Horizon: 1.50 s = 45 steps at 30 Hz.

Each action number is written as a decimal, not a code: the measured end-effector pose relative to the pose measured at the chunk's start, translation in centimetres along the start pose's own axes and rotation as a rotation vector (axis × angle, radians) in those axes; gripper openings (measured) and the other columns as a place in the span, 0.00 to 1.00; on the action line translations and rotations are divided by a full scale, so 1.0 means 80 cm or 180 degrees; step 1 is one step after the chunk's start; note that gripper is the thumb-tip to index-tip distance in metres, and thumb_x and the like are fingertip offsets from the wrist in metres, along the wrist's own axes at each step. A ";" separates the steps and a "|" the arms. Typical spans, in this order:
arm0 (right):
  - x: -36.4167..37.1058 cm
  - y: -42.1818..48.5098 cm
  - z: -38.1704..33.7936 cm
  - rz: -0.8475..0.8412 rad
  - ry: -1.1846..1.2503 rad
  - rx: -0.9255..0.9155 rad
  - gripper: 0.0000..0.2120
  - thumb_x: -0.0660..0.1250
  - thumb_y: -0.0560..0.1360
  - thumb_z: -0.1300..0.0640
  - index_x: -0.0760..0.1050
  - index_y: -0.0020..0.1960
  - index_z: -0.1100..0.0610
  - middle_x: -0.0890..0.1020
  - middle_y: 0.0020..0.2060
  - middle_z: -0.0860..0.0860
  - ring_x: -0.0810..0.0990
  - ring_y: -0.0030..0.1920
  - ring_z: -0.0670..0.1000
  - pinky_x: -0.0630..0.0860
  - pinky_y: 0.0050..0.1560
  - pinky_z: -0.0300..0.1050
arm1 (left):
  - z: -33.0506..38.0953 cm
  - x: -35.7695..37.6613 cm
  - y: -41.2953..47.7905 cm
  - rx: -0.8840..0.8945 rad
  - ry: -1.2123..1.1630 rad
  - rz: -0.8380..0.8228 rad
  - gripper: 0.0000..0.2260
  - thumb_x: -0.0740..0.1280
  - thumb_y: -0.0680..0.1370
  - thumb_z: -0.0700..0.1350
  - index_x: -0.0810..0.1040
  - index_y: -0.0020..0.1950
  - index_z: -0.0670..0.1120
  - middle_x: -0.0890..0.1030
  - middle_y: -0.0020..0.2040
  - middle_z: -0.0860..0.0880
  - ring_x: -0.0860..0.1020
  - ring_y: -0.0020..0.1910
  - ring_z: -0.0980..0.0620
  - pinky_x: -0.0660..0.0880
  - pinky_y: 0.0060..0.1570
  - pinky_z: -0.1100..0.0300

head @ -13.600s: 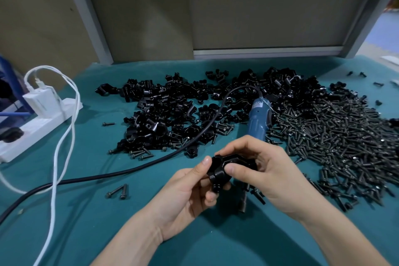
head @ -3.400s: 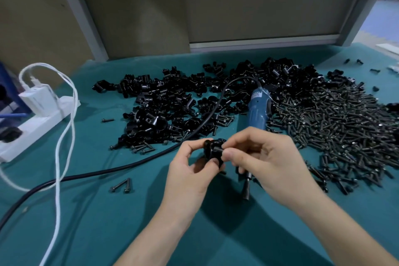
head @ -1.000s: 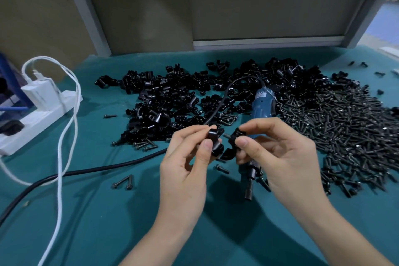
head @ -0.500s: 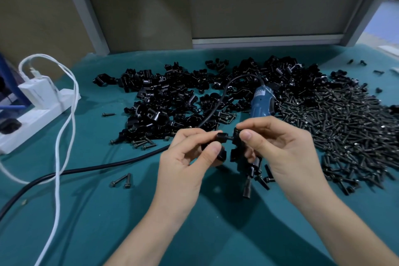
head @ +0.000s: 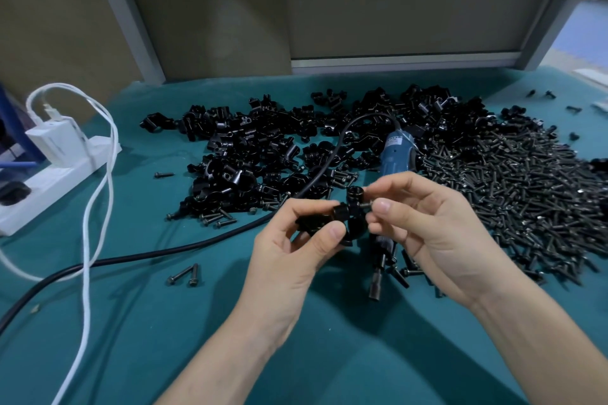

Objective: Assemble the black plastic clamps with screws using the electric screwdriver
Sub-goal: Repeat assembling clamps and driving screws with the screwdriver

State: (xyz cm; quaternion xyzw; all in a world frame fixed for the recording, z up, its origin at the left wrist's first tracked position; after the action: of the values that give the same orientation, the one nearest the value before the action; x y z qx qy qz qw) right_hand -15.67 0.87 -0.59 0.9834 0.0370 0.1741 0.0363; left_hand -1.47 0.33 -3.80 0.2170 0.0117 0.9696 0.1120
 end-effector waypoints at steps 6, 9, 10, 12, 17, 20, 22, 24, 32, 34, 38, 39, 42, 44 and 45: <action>0.000 -0.003 0.000 0.0254 -0.0521 -0.0163 0.08 0.75 0.59 0.51 0.83 0.36 0.52 0.84 0.35 0.56 0.75 0.27 0.46 0.72 0.27 0.36 | -0.002 0.009 -0.001 -0.0041 -0.0448 -0.0090 0.08 0.74 0.63 0.45 0.84 0.41 0.53 0.84 0.46 0.46 0.83 0.47 0.50 0.79 0.47 0.60; -0.001 -0.005 -0.004 0.0417 -0.0895 -0.0382 0.08 0.74 0.60 0.45 0.82 0.34 0.49 0.86 0.40 0.53 0.77 0.33 0.45 0.73 0.33 0.35 | -0.005 0.011 -0.001 -0.0102 -0.0526 -0.0121 0.08 0.74 0.64 0.45 0.84 0.42 0.52 0.84 0.47 0.45 0.83 0.48 0.50 0.79 0.47 0.59; -0.002 -0.005 -0.005 0.0469 -0.0945 -0.0454 0.09 0.74 0.60 0.45 0.81 0.35 0.49 0.86 0.39 0.51 0.78 0.34 0.43 0.74 0.36 0.34 | -0.008 0.011 0.000 -0.0137 -0.0544 -0.0115 0.08 0.74 0.64 0.45 0.84 0.42 0.51 0.84 0.47 0.46 0.83 0.48 0.50 0.79 0.47 0.58; -0.003 -0.006 -0.007 0.0554 -0.1096 -0.0557 0.10 0.73 0.61 0.44 0.81 0.35 0.49 0.85 0.36 0.49 0.79 0.36 0.43 0.74 0.39 0.34 | -0.013 0.011 0.000 -0.0224 -0.0589 -0.0114 0.09 0.74 0.64 0.45 0.84 0.43 0.51 0.84 0.48 0.46 0.83 0.48 0.50 0.79 0.46 0.58; 0.000 -0.007 -0.004 0.0563 -0.1298 -0.0539 0.12 0.71 0.62 0.42 0.80 0.37 0.50 0.81 0.33 0.47 0.78 0.35 0.44 0.78 0.39 0.43 | -0.021 0.013 -0.001 -0.0470 -0.0854 -0.0174 0.10 0.73 0.66 0.44 0.85 0.46 0.49 0.84 0.51 0.44 0.83 0.51 0.49 0.80 0.46 0.57; -0.002 -0.008 -0.005 0.0635 -0.1218 -0.0518 0.13 0.70 0.63 0.43 0.79 0.38 0.52 0.81 0.33 0.49 0.80 0.36 0.47 0.80 0.38 0.43 | -0.020 0.015 -0.001 -0.0499 -0.0904 -0.0250 0.10 0.72 0.66 0.43 0.85 0.47 0.48 0.84 0.52 0.43 0.83 0.51 0.48 0.80 0.46 0.56; -0.007 -0.012 -0.014 0.0797 -0.1293 -0.0626 0.12 0.70 0.64 0.43 0.80 0.38 0.52 0.82 0.33 0.51 0.79 0.35 0.49 0.80 0.38 0.45 | -0.018 0.016 -0.001 -0.0430 -0.0813 -0.0286 0.10 0.72 0.67 0.43 0.85 0.48 0.48 0.83 0.52 0.44 0.83 0.52 0.48 0.80 0.48 0.54; -0.007 -0.016 -0.022 0.0911 -0.1416 -0.0783 0.12 0.69 0.67 0.44 0.79 0.39 0.53 0.82 0.34 0.54 0.79 0.35 0.53 0.78 0.41 0.53 | -0.015 0.016 0.000 -0.0338 -0.0692 -0.0281 0.11 0.73 0.67 0.43 0.84 0.48 0.48 0.82 0.53 0.45 0.82 0.52 0.49 0.79 0.50 0.53; 0.008 -0.026 -0.029 0.0923 -0.1585 -0.1084 0.05 0.68 0.70 0.51 0.78 0.40 0.52 0.83 0.39 0.49 0.81 0.40 0.49 0.78 0.42 0.39 | -0.013 0.018 -0.002 -0.0172 -0.0489 -0.0303 0.12 0.74 0.65 0.43 0.85 0.47 0.50 0.84 0.50 0.49 0.83 0.52 0.48 0.79 0.50 0.57; 0.008 -0.026 -0.029 0.0939 -0.1583 -0.1083 0.05 0.69 0.70 0.51 0.78 0.40 0.52 0.83 0.39 0.50 0.81 0.40 0.50 0.77 0.42 0.40 | -0.013 0.018 -0.002 -0.0154 -0.0475 -0.0298 0.11 0.75 0.65 0.43 0.85 0.47 0.50 0.84 0.50 0.49 0.83 0.51 0.48 0.79 0.49 0.57; 0.008 -0.026 -0.027 0.0943 -0.1598 -0.1073 0.06 0.69 0.70 0.50 0.78 0.40 0.53 0.83 0.39 0.50 0.81 0.39 0.52 0.77 0.41 0.44 | -0.011 0.019 -0.003 -0.0107 -0.0466 -0.0316 0.10 0.74 0.66 0.43 0.85 0.45 0.50 0.84 0.48 0.51 0.84 0.48 0.50 0.79 0.47 0.58; 0.008 -0.026 -0.026 0.0954 -0.1590 -0.1063 0.06 0.69 0.70 0.50 0.78 0.40 0.53 0.83 0.38 0.50 0.80 0.39 0.53 0.77 0.41 0.45 | -0.011 0.019 -0.003 -0.0098 -0.0463 -0.0325 0.09 0.74 0.66 0.43 0.85 0.45 0.51 0.85 0.47 0.51 0.84 0.48 0.50 0.80 0.47 0.58; 0.007 -0.027 -0.026 0.0992 -0.1599 -0.1084 0.06 0.69 0.70 0.50 0.78 0.40 0.53 0.83 0.37 0.48 0.80 0.36 0.47 0.75 0.37 0.37 | -0.011 0.019 -0.004 -0.0088 -0.0490 -0.0305 0.09 0.74 0.65 0.43 0.85 0.44 0.51 0.85 0.47 0.49 0.84 0.47 0.50 0.80 0.46 0.59; 0.007 -0.027 -0.025 0.1016 -0.1644 -0.1083 0.06 0.69 0.70 0.50 0.78 0.40 0.52 0.83 0.36 0.46 0.79 0.36 0.42 0.73 0.38 0.33 | -0.009 0.017 -0.004 -0.0072 -0.0452 -0.0265 0.09 0.74 0.64 0.44 0.85 0.43 0.51 0.85 0.47 0.49 0.84 0.47 0.49 0.80 0.45 0.59; 0.006 -0.027 -0.025 0.1030 -0.1666 -0.1080 0.07 0.69 0.70 0.49 0.78 0.39 0.52 0.82 0.36 0.45 0.78 0.35 0.42 0.72 0.37 0.32 | -0.008 0.016 -0.004 -0.0054 -0.0378 -0.0238 0.09 0.74 0.64 0.45 0.85 0.43 0.51 0.85 0.47 0.49 0.84 0.47 0.49 0.80 0.45 0.59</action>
State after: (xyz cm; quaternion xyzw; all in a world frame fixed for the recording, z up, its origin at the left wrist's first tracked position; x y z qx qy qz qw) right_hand -16.06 3.18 1.21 0.9677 -0.1594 -0.0767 0.1794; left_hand -2.78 0.95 -3.86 0.2726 0.0049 0.9503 0.1505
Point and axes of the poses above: each hand's wrist, its own y-axis towards the middle knuckle, its own x-axis out of the palm, z = x × y, the point moved 9 cm from there along y, towards the middle knuckle
